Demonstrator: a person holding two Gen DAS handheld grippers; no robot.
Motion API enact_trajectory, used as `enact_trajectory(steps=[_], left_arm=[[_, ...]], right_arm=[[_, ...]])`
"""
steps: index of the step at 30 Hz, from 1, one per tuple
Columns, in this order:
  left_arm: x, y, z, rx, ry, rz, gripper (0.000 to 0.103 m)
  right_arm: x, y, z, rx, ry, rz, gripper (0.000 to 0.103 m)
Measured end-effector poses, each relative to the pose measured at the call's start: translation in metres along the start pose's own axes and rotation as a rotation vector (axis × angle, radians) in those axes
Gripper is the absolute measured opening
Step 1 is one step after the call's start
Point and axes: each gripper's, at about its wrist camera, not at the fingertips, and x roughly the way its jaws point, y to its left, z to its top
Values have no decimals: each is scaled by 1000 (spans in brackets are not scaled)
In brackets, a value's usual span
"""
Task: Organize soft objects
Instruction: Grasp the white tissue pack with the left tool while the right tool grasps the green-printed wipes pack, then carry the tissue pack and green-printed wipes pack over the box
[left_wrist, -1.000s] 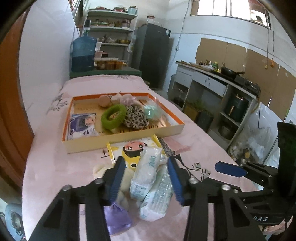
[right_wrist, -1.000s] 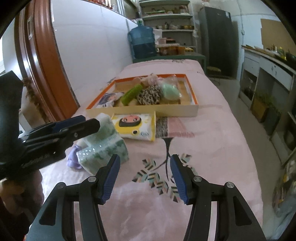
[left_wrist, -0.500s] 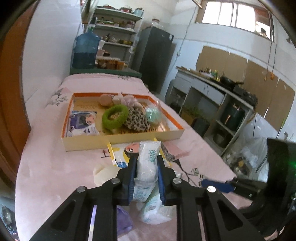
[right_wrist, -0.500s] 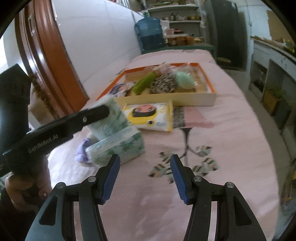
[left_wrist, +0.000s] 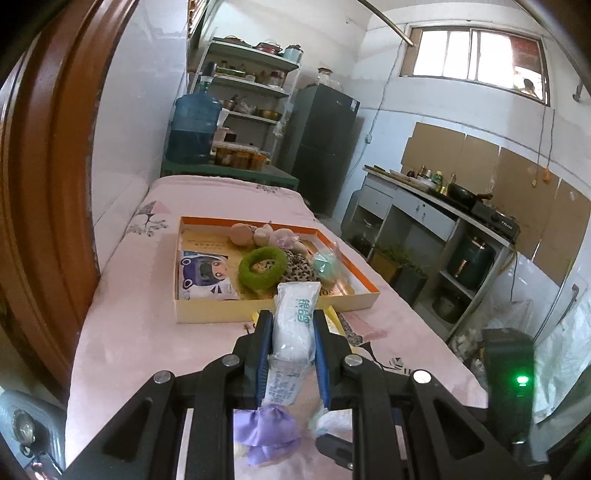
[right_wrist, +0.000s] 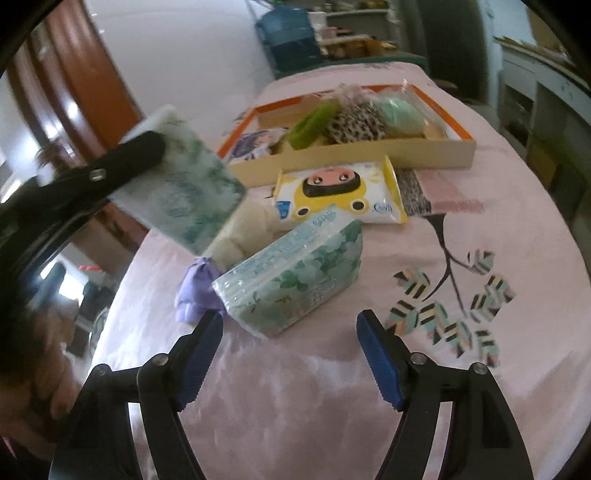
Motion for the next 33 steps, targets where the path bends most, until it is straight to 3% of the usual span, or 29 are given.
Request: enact_trajectory(steps=[8, 15, 16, 18, 21, 24, 33], left_arm=[[-13, 12, -1, -37, -30, -31, 21], [-16, 17, -5, -49, -31, -29, 21], [-16, 17, -5, -51, -32, -29, 21], [-17, 18, -5, -56, -33, -30, 21], [-18, 19, -5, -55, -32, -25, 21], [-18, 22, -6, -65, -32, -20, 21], [-20, 21, -8, -69, -28, -11, 21]], right_arm=[[8, 12, 4, 48, -63, -102, 76], [14, 8, 11, 83, -77, -106, 76], [14, 6, 11, 86, -76, -100, 73], [13, 2, 11, 94, -75, -85, 53], [6, -5, 9, 95, -75, -84, 43], [-2, -10, 8, 99, -81, -79, 36], [-26, -16, 7, 58, -123, -76, 32]])
